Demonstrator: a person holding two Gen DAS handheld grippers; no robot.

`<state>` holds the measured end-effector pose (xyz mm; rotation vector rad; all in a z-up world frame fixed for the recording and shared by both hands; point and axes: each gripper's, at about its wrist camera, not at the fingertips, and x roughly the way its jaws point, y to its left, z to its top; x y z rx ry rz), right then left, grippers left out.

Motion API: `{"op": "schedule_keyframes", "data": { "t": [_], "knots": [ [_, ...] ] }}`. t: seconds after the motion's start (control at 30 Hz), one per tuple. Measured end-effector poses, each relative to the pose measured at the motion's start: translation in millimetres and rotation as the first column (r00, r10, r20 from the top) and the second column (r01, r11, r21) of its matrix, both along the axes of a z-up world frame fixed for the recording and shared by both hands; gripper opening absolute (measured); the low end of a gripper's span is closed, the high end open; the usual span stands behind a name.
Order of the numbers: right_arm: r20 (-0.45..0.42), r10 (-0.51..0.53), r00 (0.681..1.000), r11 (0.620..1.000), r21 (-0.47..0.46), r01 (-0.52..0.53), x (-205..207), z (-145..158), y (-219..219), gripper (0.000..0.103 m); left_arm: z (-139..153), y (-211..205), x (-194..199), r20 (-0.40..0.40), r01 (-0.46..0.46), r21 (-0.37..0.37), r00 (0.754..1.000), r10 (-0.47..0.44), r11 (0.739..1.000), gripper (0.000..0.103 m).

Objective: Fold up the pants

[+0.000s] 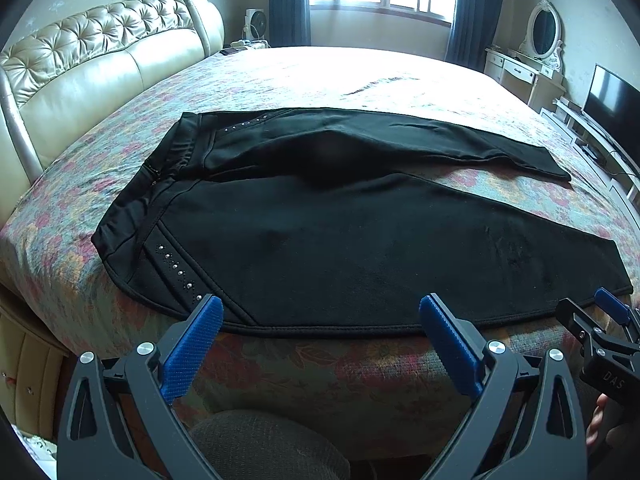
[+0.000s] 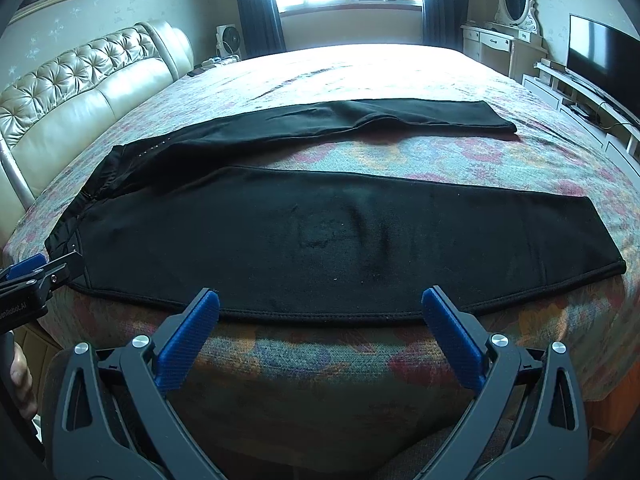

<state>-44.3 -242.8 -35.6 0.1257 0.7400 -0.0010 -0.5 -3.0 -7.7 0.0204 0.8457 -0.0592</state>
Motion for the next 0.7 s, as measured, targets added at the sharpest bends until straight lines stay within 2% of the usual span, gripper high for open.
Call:
{"op": "schedule_keyframes", "data": {
  "t": [0.7],
  "knots": [
    [-0.002, -0.009, 1.0, 1.0, 0.003, 0.009, -0.4, 0.0, -2.7, 0.101, -0.2, 1.0, 1.6, -0.006, -0.001, -0.006, 1.0, 0.001, 1.0, 0.098]
  ]
}}
